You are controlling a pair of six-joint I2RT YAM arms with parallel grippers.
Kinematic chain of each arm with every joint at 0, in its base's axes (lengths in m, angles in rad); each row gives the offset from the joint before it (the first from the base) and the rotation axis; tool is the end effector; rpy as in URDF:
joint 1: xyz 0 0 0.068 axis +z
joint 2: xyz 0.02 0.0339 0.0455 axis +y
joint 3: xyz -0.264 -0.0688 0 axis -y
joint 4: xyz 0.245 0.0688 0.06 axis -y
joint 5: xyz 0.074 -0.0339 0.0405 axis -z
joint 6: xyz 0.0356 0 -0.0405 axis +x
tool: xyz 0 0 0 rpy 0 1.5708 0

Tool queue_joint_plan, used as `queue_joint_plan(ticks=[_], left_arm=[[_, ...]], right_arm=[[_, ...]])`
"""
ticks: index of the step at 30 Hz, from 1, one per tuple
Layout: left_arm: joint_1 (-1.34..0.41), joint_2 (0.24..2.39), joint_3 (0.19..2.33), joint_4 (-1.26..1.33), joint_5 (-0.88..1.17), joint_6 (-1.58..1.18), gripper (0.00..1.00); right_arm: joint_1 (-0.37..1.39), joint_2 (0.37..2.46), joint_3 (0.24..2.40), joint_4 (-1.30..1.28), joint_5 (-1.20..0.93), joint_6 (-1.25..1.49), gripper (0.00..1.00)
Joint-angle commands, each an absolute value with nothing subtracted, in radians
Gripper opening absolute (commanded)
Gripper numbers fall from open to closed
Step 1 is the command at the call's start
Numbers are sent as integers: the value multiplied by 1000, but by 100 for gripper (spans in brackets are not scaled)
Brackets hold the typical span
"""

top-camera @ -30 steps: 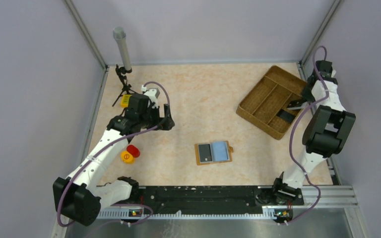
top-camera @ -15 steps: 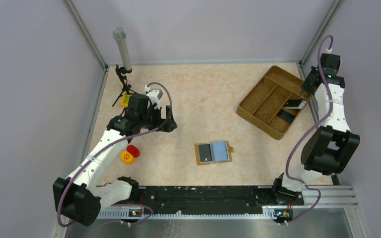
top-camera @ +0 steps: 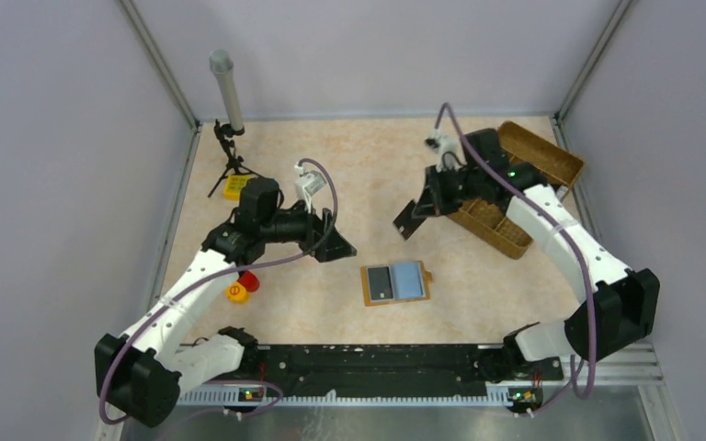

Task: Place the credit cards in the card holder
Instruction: Pick up the credit card from the storage box, then insert the credit card into the card holder.

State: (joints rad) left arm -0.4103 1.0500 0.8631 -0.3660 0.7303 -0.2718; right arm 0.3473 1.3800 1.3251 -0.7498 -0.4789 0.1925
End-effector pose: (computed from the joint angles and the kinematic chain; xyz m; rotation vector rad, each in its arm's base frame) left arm 0.1978 -0.1120 0.3031 0.6032 2.1023 -1.1699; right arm 0.2681 0.1145 0.3431 -0.4214 2.3768 0.8234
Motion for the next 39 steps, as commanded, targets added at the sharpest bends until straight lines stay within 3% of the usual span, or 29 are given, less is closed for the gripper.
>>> queue_joint_plan(ticks=[1,9,16,20,21,23,25,27,35,39], left_arm=[[-465,1062,855,-233,945,-302,95],[-558,1098,864,-274,994,-262,89],[-583,1108,859,-241,1059,-293,39],[-585,1114,849,-219,1053,-319,0],[-587,1114,843,-209,1045,-331,0],[-591,1110,820,-190,1000,-360,0],[-594,1103,787,-161,903,-424,0],[-597,1092,741,-114,797,-511,0],[-675,1171,493,309,523,-946,0],[-729,1244,464,382,407,-997,0]], right_arm=[[535,1363,1284,-712,-764,137,0],[679,1404,1246,-566,-1040,156,0],[703,1424,1264,-584,-1068,126,0],[703,1437,1264,-613,-1011,117,0],[703,1435,1269,-619,-957,128,7],[700,1423,1268,-618,-841,165,40],[688,1404,1258,-616,-722,213,55],[661,1374,1222,-599,-638,272,59],[724,1323,1096,-715,85,540,62],[741,1376,1012,-712,185,609,57]])
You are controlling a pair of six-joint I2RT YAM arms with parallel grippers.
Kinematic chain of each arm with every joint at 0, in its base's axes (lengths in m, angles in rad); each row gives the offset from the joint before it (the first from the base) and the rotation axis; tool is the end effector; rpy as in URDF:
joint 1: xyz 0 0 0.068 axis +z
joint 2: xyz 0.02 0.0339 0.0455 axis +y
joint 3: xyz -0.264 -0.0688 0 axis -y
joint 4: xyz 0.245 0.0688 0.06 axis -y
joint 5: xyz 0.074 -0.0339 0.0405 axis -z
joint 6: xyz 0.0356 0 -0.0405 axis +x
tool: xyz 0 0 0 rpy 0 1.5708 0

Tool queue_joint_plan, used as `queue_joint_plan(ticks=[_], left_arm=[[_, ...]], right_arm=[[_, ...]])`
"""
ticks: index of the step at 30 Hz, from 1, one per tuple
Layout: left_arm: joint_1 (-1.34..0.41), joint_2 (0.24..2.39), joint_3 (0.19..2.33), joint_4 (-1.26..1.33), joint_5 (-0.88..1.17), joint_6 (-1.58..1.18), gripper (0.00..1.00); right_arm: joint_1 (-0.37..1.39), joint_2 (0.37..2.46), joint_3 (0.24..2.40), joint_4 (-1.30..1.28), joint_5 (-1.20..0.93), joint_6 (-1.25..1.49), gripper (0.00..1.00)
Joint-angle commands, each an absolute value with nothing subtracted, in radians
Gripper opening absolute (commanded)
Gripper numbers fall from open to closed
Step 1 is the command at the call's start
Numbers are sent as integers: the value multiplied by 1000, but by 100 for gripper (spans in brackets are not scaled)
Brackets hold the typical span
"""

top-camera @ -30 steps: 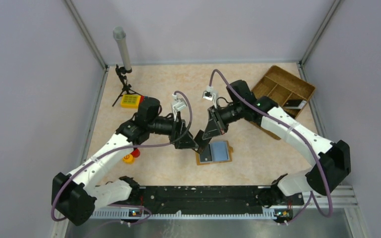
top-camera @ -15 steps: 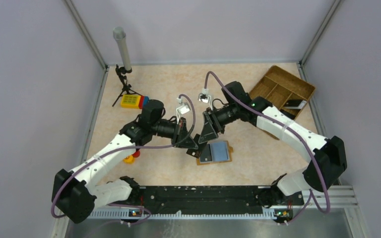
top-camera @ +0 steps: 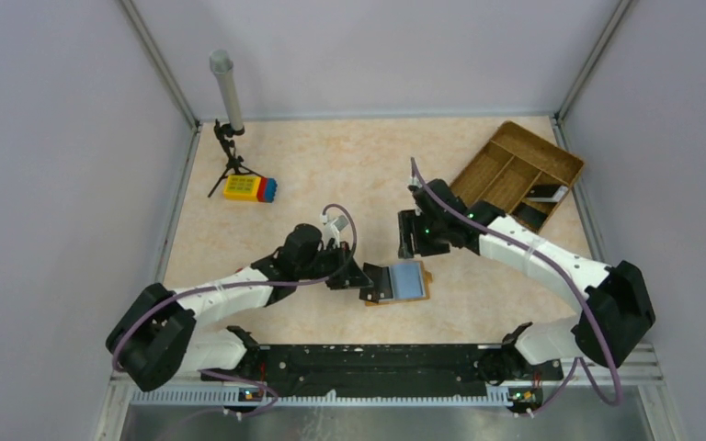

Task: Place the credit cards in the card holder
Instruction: Insert the credit card into the card holder.

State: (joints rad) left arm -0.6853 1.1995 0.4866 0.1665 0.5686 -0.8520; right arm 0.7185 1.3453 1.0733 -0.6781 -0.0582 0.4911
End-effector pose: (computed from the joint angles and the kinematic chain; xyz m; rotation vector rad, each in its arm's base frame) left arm 0.1719 -0.1652 0.1906 0.1915 2.4039 -1.4299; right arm 0.2070 0.1838 0.2737 -0.3205 2.5917 0.5387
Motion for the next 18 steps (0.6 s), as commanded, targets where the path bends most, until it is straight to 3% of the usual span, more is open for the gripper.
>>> queue_joint_plan(ticks=[1,9,18], left_arm=[[-737,1257,460,394,392,-1008,0],[-751,1398,438,480,402,-1048,0],[-759,1506,443,583,459,-1075,0]], right_arm=[[750,1385,995,-702,199,623,57],[809,1495,949,-684,314,676,54],[822,1559,937,-699,367,695,23]])
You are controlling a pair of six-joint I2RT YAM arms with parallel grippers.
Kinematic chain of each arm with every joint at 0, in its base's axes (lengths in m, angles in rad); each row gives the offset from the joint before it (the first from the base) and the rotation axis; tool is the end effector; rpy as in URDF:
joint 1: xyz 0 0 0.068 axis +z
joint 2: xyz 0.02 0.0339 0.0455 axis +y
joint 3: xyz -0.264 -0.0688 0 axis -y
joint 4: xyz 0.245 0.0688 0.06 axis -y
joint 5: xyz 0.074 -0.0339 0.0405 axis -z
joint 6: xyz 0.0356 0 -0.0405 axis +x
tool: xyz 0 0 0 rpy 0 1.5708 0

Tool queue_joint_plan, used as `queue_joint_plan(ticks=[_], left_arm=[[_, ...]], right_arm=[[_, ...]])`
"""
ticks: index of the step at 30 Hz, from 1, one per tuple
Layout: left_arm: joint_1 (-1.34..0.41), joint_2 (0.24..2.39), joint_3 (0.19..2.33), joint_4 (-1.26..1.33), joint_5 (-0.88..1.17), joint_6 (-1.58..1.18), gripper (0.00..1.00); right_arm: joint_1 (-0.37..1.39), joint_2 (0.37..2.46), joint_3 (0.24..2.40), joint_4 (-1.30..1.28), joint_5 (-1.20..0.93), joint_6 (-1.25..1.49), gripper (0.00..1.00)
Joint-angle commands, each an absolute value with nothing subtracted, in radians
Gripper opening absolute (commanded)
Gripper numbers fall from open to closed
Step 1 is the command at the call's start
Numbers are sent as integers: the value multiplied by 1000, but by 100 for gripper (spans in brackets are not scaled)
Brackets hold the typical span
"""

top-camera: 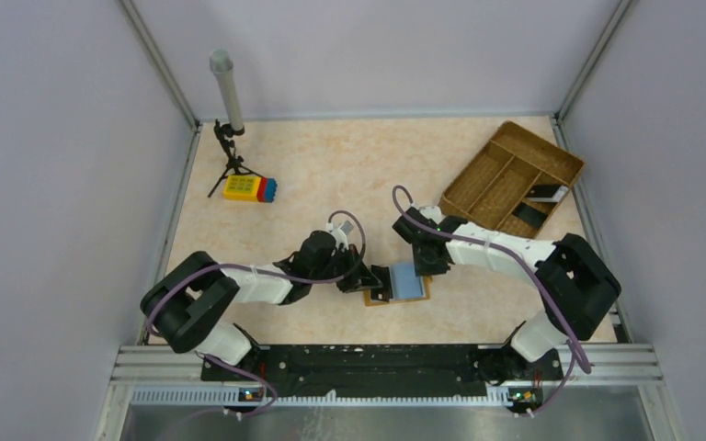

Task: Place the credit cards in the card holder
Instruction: Insert the credit card into the card holder.

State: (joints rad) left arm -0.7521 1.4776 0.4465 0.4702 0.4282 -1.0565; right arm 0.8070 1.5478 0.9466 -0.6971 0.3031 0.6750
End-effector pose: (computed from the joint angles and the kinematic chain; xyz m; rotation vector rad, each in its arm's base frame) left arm 0.1819 -0.1904 0.1404 -0.0808 2.4788 -1.4008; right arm 0.2006 0.1941 0.1843 -0.1234 2.7355 -0.0551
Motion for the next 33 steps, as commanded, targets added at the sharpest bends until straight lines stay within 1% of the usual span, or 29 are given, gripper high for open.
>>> queue_joint_plan(ticks=[1,3,4,13,24,33], left_arm=[[-759,1519,447,591,467,-1075,0],[-759,1559,454,618,490,-1083,0],[-759,1576,456,628,500,-1091,0],[-759,1645,457,690,533,-1136,0],[-759,1655,422,769,536,-1168,0],[-759,1683,423,776,545,-1185,0]], right_arm=[[822,1560,934,-702,370,696,17],[821,1565,928,-705,380,700,4],[822,1566,927,-708,384,703,0],[822,1571,907,-735,417,726,0],[821,1580,912,-744,423,726,0],[822,1584,917,-755,425,726,0]])
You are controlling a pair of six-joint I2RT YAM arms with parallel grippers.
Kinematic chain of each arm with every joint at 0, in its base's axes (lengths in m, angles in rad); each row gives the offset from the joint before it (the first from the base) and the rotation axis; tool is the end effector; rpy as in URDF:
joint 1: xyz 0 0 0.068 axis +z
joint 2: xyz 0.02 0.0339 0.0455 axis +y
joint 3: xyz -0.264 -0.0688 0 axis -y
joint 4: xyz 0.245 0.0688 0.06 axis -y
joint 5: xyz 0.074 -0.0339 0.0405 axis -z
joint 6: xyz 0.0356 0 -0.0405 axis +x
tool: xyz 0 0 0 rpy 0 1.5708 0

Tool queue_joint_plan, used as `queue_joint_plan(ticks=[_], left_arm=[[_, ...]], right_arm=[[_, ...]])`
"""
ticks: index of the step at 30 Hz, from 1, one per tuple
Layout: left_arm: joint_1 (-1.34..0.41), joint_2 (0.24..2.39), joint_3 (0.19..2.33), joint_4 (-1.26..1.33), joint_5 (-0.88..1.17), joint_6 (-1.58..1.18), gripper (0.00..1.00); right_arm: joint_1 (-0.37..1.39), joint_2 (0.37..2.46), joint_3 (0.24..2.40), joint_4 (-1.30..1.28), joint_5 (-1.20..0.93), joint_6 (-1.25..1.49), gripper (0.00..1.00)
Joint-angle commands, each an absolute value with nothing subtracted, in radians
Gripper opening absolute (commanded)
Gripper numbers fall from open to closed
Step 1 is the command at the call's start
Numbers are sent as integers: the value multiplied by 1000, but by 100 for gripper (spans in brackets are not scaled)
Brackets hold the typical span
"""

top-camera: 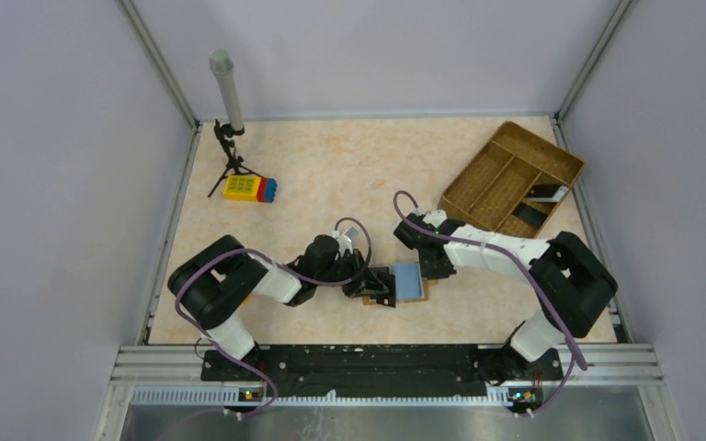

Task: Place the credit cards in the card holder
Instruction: Insert the credit card into the card holder.

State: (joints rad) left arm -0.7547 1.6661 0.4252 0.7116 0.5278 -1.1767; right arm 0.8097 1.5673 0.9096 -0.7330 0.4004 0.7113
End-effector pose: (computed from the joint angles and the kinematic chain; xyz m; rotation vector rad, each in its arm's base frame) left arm 0.1856 -0.1992 0.1111 -0.1444 2.5198 -1.5599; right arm 0.1954 0.1850 0.1702 -0.0842 2.7270 -0.2313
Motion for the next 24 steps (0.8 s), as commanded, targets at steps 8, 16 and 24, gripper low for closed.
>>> queue_joint_plan(ticks=[8,16,24], left_arm=[[-759,1706,426,788,552,-1196,0],[-758,1707,416,791,541,-1207,0],[-756,1706,419,781,536,-1208,0]], right_arm=[[821,1586,919,-757,425,726,0],[821,1588,921,-763,428,726,0],[821,1592,928,-767,431,725,0]])
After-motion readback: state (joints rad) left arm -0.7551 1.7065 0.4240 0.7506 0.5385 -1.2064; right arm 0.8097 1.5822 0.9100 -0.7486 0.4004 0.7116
